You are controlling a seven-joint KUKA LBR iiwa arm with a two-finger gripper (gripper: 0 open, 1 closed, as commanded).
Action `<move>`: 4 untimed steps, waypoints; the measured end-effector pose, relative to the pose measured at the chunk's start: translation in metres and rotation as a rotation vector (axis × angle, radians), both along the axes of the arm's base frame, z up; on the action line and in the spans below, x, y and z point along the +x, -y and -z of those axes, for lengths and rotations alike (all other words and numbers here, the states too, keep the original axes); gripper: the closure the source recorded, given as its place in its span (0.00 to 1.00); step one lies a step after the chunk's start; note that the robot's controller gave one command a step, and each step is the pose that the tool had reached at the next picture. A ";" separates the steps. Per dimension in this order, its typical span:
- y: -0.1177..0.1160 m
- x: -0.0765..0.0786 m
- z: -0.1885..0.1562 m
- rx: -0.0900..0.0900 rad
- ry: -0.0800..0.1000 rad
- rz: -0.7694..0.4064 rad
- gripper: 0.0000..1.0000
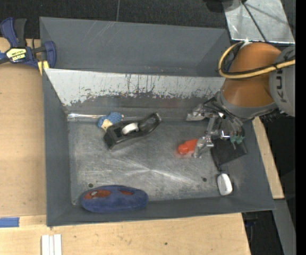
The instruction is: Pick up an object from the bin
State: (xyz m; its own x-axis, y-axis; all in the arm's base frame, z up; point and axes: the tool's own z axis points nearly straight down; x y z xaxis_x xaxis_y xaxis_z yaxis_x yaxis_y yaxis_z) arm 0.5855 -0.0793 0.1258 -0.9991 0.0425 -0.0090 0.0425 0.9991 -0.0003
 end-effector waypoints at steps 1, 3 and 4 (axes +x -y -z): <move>0.006 0.002 0.052 0.000 -0.001 0.000 0.00; 0.006 0.009 0.045 -0.002 0.016 -0.001 1.00; 0.006 0.011 0.029 0.000 -0.002 -0.003 1.00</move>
Offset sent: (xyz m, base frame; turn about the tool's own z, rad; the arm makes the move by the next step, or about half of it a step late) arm -0.0010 -0.0049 -0.0558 -0.0020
